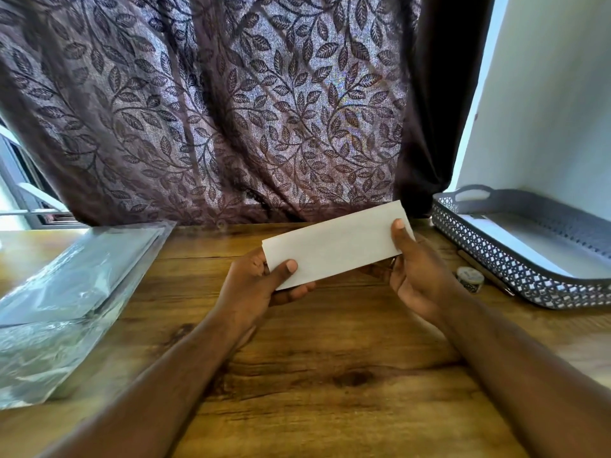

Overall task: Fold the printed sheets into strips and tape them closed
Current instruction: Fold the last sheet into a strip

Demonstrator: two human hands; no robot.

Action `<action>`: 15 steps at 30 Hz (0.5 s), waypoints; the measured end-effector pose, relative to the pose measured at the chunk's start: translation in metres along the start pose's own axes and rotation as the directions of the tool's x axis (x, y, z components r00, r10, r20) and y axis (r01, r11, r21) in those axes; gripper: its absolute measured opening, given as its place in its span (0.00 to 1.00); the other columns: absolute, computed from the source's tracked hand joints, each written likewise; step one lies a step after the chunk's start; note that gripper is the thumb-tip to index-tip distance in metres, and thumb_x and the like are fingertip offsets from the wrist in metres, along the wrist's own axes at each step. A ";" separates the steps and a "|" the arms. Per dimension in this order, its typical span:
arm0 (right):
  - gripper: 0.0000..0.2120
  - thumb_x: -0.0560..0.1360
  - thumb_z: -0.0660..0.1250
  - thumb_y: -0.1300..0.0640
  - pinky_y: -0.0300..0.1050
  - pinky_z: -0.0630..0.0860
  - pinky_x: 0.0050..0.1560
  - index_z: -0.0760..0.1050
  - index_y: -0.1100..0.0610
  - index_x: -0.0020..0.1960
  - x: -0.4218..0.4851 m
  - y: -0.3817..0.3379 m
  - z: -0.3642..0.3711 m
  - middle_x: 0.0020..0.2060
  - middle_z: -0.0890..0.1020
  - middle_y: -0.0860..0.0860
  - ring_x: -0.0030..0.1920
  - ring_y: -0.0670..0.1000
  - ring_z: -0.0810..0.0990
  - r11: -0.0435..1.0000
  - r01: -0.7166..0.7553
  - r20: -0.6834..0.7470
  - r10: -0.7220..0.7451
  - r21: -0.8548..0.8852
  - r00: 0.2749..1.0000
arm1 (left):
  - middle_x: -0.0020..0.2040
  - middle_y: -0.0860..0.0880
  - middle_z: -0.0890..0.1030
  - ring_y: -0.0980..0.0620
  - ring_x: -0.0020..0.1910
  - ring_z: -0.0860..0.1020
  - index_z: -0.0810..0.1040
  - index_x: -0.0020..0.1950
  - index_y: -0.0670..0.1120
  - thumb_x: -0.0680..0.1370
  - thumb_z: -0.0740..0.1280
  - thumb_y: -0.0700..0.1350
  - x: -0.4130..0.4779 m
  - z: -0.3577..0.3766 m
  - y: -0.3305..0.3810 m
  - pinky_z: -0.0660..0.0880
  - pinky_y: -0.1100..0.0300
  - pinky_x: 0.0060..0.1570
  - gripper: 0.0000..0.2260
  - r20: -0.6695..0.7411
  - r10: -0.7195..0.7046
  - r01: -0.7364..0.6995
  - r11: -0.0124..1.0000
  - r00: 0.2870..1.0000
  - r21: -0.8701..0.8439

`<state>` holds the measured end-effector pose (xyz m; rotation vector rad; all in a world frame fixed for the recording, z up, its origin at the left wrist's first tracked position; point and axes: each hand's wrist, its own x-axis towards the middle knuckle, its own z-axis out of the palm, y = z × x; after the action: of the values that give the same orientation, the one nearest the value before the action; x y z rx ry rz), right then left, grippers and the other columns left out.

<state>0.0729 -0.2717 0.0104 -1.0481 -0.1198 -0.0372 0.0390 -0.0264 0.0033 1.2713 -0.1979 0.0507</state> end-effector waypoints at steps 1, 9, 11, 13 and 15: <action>0.19 0.77 0.66 0.47 0.54 0.84 0.48 0.78 0.57 0.63 0.001 -0.002 -0.003 0.56 0.86 0.56 0.57 0.55 0.85 0.999 0.001 -0.002 -0.001 -0.039 1.000 | 0.52 0.45 0.87 0.39 0.48 0.86 0.79 0.60 0.48 0.75 0.72 0.42 0.001 -0.003 0.000 0.83 0.60 0.38 0.14 -0.002 -0.004 0.004 1.000 1.000 0.002; 0.12 0.81 0.67 0.53 0.44 0.80 0.30 0.79 0.57 0.61 -0.005 -0.006 -0.007 0.51 0.87 0.57 0.43 0.61 0.88 0.898 -0.020 0.097 0.069 -0.439 0.993 | 0.55 0.37 0.85 0.45 0.47 0.86 0.78 0.60 0.38 0.72 0.72 0.49 0.005 -0.018 0.009 0.84 0.59 0.39 0.21 -0.143 0.002 -0.036 0.972 0.990 -0.233; 0.11 0.81 0.66 0.53 0.43 0.79 0.30 0.79 0.55 0.62 -0.008 -0.002 0.000 0.52 0.87 0.55 0.40 0.60 0.87 0.895 -0.011 0.111 0.068 -0.446 0.992 | 0.57 0.36 0.84 0.45 0.49 0.86 0.78 0.62 0.39 0.69 0.76 0.56 0.002 -0.013 0.012 0.84 0.53 0.45 0.29 -0.117 0.071 -0.105 0.944 0.991 -0.313; 0.12 0.82 0.66 0.53 0.43 0.79 0.30 0.78 0.55 0.62 -0.012 0.003 0.011 0.51 0.87 0.55 0.38 0.59 0.87 0.901 0.021 0.122 0.036 -0.434 0.992 | 0.59 0.39 0.84 0.43 0.54 0.84 0.79 0.63 0.43 0.64 0.82 0.56 -0.003 -0.003 0.009 0.83 0.48 0.53 0.32 -0.026 0.092 -0.096 0.952 0.995 -0.290; 0.13 0.81 0.66 0.53 0.44 0.79 0.30 0.77 0.55 0.64 -0.018 0.011 0.024 0.49 0.88 0.56 0.36 0.60 0.86 0.903 0.061 0.157 0.007 -0.425 0.988 | 0.60 0.42 0.84 0.43 0.59 0.83 0.82 0.61 0.47 0.67 0.80 0.53 -0.010 0.012 0.003 0.82 0.49 0.55 0.25 0.049 0.058 -0.046 0.973 0.997 -0.226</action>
<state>0.0541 -0.2457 0.0112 -1.4922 -0.2772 -0.0071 0.0274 -0.0364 0.0077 1.0420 -0.2771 0.0368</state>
